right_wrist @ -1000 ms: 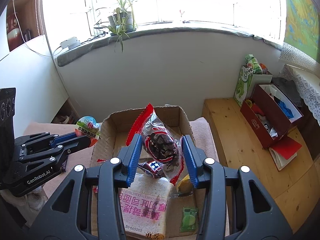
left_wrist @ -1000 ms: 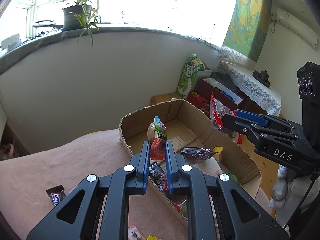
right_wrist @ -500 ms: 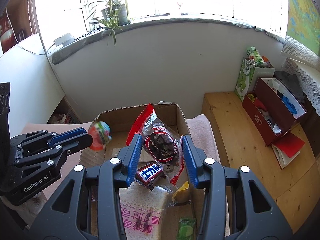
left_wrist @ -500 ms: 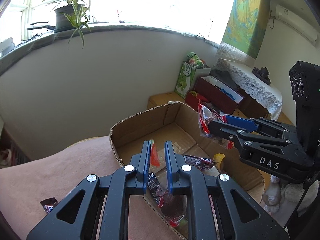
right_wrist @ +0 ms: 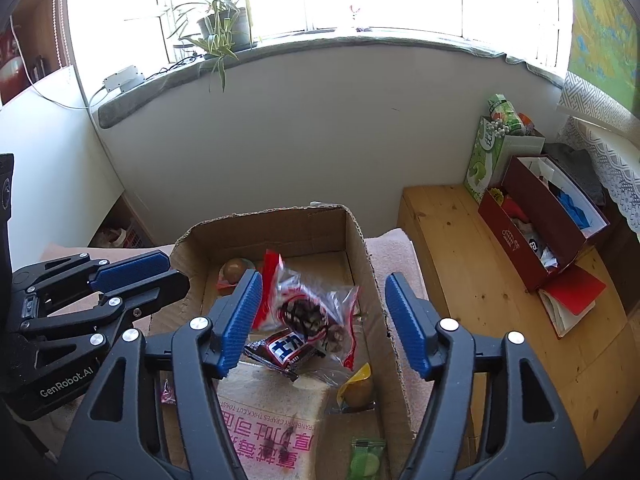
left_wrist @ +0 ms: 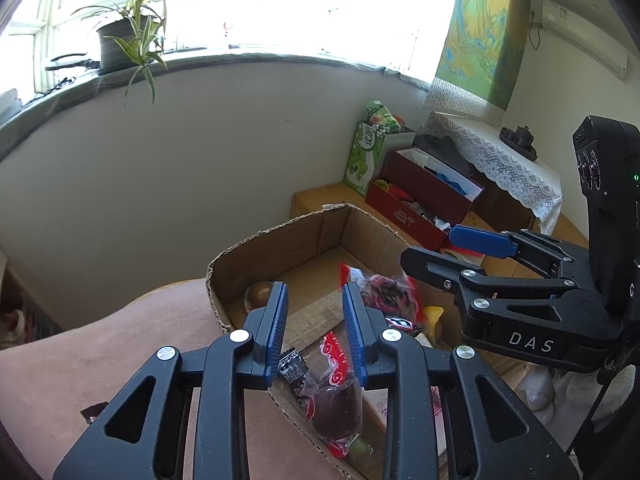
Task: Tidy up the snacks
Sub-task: 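Open both tools to drop the nut bag and ball candy into the box, then move both open tools back over the table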
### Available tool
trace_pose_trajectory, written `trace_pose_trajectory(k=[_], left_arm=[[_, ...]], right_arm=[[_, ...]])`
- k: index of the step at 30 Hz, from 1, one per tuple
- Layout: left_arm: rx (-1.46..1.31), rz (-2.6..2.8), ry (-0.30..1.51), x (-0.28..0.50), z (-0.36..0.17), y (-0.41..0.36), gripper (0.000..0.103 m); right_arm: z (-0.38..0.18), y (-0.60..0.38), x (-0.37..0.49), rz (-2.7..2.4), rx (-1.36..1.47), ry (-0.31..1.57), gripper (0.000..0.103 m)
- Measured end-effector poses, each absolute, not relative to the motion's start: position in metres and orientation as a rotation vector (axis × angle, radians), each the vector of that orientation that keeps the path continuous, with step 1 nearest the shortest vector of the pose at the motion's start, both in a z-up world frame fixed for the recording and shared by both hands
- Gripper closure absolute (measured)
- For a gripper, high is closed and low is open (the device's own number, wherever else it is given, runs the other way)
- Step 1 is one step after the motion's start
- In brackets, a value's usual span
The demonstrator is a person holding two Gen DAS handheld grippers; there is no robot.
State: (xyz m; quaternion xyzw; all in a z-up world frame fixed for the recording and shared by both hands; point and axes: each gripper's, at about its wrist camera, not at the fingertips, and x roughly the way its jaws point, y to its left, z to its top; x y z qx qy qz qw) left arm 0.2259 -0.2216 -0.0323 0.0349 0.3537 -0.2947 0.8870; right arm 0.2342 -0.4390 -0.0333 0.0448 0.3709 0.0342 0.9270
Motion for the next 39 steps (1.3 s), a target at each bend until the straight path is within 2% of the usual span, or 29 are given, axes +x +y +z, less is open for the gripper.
trace_pose_trajectory(k=[3, 18, 29, 39], left_arm=[[0.067, -0.607, 0.735, 0.227, -0.031, -0.219, 0.075], [0.048, -0.594, 0.713, 0.211, -0.021, -0.197, 0.075], [-0.022, -0.503, 0.694, 0.198, -0.012, -0.119, 0.072], [-0.075, -0.452, 0.744, 0.171, -0.037, -0.067, 0.072]], right_arm=[[-0.032, -0.439, 0.233, 0.068, 0.088, 0.758, 0.029], [-0.022, -0.427, 0.209, 0.066, 0.083, 0.746, 0.028], [-0.008, -0.398, 0.160, 0.130, 0.101, 0.698, 0.028], [-0.016, -0.341, 0.104, 0.279, 0.100, 0.694, 0.028]])
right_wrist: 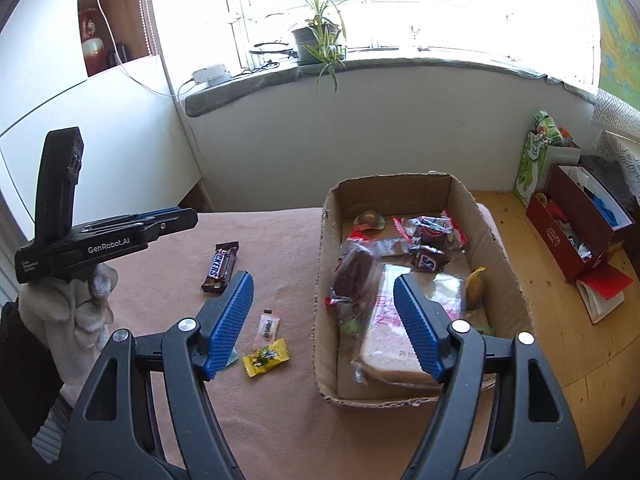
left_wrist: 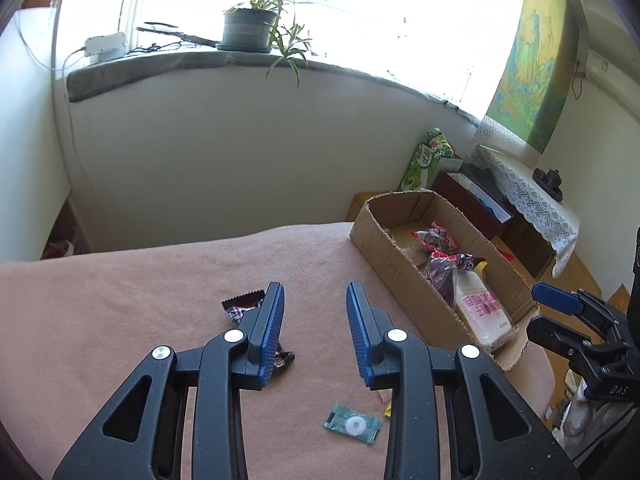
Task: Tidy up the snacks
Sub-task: 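Move both open tools back over the table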
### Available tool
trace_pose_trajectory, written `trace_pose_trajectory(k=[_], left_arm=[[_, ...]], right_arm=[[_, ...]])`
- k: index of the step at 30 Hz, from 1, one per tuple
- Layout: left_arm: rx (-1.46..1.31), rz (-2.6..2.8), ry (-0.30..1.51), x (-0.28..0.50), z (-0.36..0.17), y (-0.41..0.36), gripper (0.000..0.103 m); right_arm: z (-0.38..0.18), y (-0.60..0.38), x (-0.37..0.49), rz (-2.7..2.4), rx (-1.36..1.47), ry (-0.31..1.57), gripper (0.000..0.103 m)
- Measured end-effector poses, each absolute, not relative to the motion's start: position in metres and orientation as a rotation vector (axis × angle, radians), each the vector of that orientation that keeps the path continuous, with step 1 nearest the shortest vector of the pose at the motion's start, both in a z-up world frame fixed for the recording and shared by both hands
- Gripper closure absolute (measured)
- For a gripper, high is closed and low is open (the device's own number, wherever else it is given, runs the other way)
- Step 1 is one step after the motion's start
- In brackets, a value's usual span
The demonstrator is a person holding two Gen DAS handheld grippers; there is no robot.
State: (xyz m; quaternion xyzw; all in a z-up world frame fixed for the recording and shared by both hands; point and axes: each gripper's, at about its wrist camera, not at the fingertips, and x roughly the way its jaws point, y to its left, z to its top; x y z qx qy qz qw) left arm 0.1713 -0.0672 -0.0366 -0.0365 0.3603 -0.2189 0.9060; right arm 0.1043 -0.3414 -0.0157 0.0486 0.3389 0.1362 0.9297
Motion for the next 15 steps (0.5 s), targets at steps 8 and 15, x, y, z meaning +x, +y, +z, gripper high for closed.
trace_pose_trajectory(k=[8, 15], left_arm=[[-0.079, -0.486, 0.794, 0.137, -0.062, -0.056, 0.072], [-0.077, -0.473, 0.864, 0.128, -0.088, -0.047, 0.072]], right_arm=[[-0.060, -0.297, 0.080, 0.355, 0.131, 0.804, 0.028], [-0.091, -0.282, 0.082, 0.350, 0.170, 0.871, 0.028]])
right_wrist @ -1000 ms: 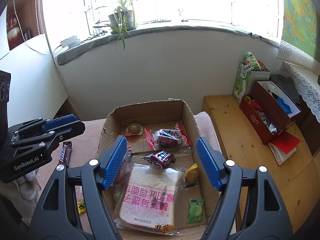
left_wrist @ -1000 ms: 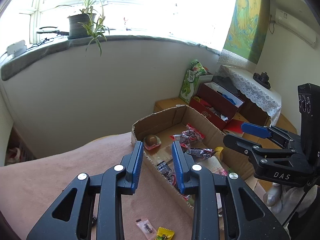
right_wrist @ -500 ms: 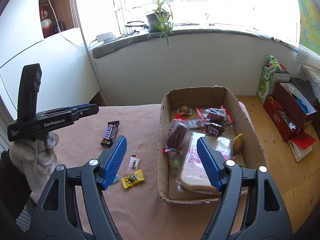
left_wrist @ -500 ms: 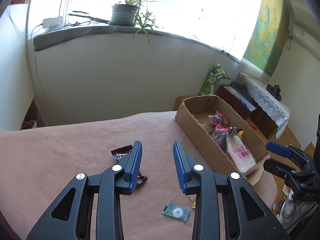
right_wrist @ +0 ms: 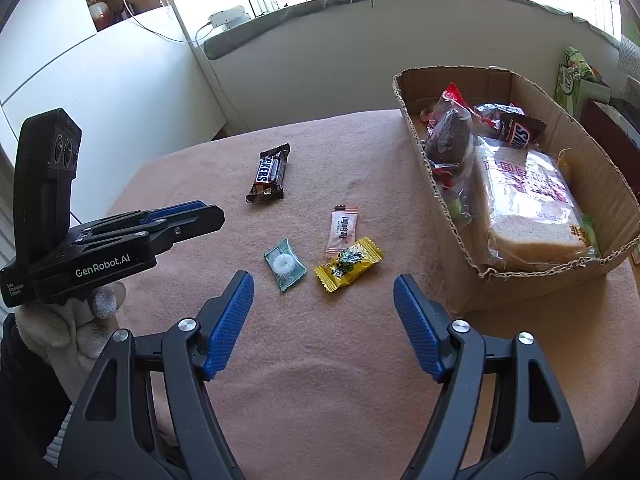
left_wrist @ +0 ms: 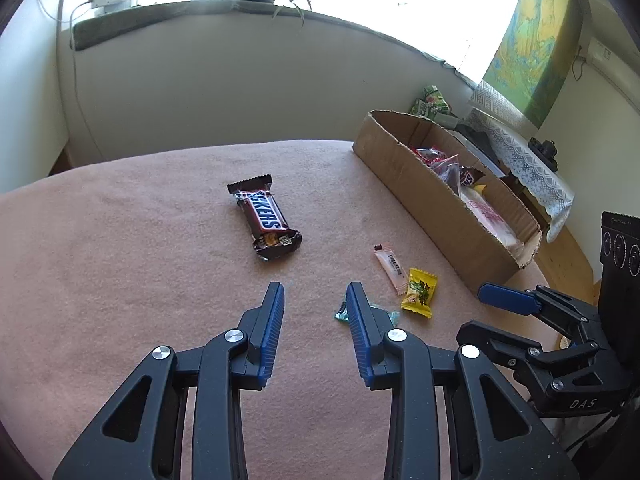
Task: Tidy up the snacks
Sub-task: 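Move both open tools back over the table, then grasp the Snickers bar with the left tool while the right tool grasps the green mint, then carry the Snickers bar and green mint with both tools over the box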
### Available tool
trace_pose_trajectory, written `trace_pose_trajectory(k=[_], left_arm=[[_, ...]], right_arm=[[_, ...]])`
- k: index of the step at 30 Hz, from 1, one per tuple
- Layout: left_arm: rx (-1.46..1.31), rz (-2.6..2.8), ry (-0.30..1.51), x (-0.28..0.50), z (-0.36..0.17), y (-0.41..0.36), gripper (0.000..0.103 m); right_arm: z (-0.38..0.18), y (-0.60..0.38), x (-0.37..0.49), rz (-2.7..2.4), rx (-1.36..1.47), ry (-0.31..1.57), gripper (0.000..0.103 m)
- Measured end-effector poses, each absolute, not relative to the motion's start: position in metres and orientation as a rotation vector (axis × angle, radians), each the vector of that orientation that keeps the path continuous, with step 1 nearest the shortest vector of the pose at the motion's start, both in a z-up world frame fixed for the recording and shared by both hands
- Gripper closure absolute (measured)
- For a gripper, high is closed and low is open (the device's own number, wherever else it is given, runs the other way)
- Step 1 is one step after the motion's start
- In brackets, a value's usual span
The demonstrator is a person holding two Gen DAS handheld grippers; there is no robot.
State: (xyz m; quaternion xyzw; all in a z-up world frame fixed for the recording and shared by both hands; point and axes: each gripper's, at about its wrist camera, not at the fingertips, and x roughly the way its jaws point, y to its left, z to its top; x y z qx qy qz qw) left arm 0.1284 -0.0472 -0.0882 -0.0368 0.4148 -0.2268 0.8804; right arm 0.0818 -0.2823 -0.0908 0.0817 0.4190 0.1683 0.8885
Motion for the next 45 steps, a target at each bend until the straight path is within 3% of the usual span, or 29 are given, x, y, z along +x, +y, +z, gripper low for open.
trace_pose_trajectory(k=[4, 10, 13, 15, 29, 32, 36, 45], left_arm=[[-0.119, -0.443, 0.872, 0.140, -0.090, -0.034, 0.072], [-0.158, -0.405, 0.873, 0.163, -0.091, -0.024, 0.072], [-0.166, -0.393, 0.868, 0.175, -0.091, -0.027, 0.061], [-0.175, -0.387, 0.873, 0.184, -0.093, -0.030, 0.061], [-0.099, -0.340, 0.919, 0.207, -0.115, -0.061, 0.059], [-0.097, -0.331, 0.927, 0.208, -0.119, -0.057, 0.060], [-0.103, -0.318, 0.925, 0.209, -0.122, -0.050, 0.070], [-0.082, -0.315, 0.903, 0.201, -0.115, -0.049, 0.076]], right_arm=[[-0.096, -0.271, 0.086, 0.375, 0.157, 0.878, 0.029], [-0.099, -0.241, 0.102, 0.460, 0.054, 0.899, 0.042], [-0.103, -0.228, 0.114, 0.480, -0.002, 0.912, 0.046], [-0.107, -0.222, 0.121, 0.481, -0.034, 0.924, 0.049], [-0.122, -0.211, 0.124, 0.487, -0.149, 0.951, 0.050], [-0.122, -0.207, 0.122, 0.474, -0.195, 0.945, 0.060], [-0.120, -0.204, 0.124, 0.468, -0.239, 0.946, 0.080], [-0.117, -0.205, 0.130, 0.445, -0.208, 0.944, 0.082]])
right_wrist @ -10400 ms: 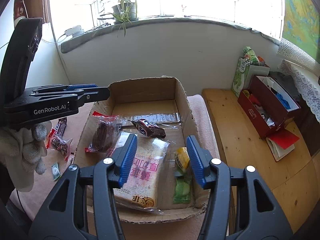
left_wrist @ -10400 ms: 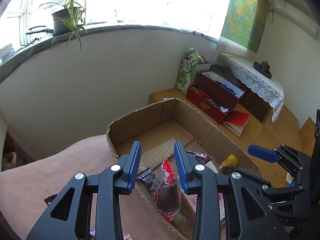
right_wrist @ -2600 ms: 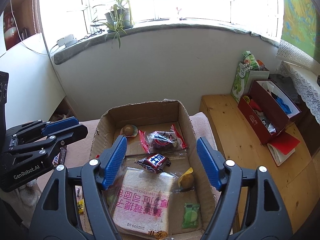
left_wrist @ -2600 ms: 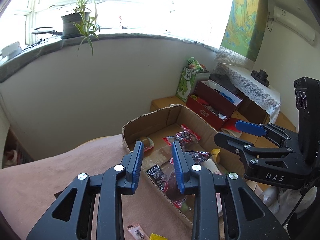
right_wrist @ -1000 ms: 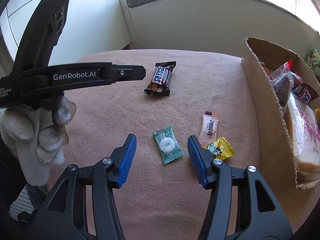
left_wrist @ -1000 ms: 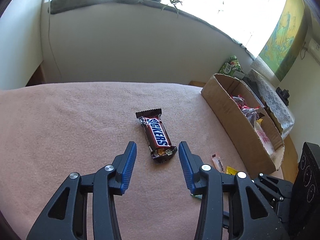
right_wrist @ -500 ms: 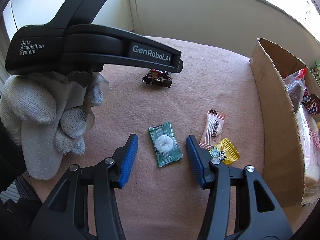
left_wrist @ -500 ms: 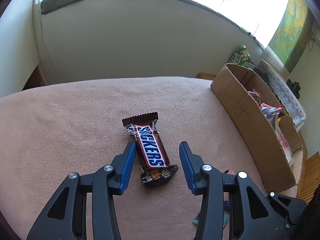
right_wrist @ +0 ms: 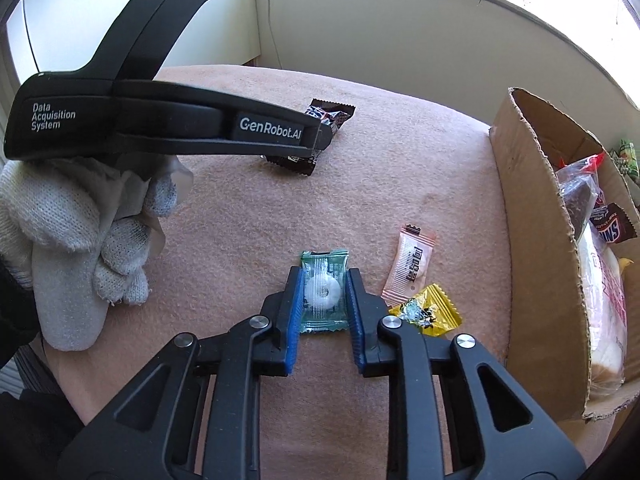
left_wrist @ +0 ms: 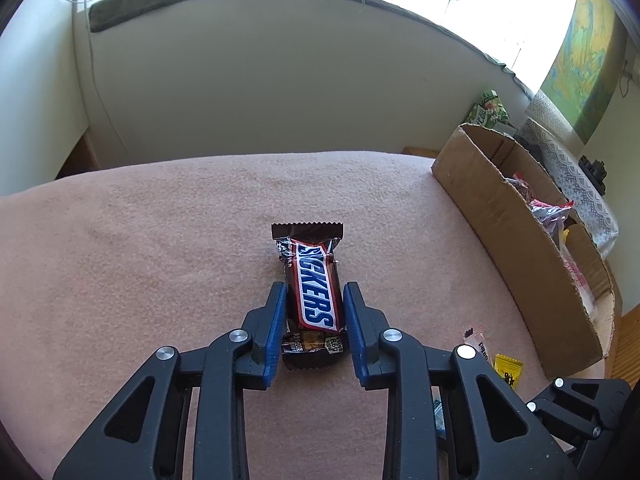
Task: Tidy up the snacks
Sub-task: 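Carry the Snickers bar and green mint with both tools over the box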
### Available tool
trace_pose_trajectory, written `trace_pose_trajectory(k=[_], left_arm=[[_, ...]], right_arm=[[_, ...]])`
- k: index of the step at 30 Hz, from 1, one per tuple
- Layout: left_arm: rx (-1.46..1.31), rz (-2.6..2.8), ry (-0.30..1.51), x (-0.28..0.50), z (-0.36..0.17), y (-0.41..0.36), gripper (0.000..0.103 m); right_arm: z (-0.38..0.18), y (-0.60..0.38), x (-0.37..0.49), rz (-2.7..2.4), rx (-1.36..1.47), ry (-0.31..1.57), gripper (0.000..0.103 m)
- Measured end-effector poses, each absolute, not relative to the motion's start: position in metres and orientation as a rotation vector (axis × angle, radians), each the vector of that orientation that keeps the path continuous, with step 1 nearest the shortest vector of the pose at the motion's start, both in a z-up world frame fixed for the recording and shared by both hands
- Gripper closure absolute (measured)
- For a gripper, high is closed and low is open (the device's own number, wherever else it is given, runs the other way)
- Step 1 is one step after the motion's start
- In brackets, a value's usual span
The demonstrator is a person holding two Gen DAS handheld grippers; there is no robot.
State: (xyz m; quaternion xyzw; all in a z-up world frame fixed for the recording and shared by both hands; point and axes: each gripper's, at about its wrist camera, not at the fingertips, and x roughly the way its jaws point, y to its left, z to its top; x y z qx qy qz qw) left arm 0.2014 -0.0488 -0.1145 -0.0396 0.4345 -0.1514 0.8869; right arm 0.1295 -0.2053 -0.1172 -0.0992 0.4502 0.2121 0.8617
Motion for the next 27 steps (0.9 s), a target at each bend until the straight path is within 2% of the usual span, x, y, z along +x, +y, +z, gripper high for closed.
trace_pose_trajectory(k=[12, 27], left_arm=[[-0.103, -0.320, 0.864, 0.176, -0.103, -0.045, 0.076], [-0.123, -0.414, 0.738, 0.131, -0.055, -0.067, 0.076]], right_arm=[[-0.103, -0.230, 0.118, 0.423, -0.118, 0.916, 0.082], [-0.058, -0.263, 0.091, 0.384, -0.030, 0.798, 0.082]])
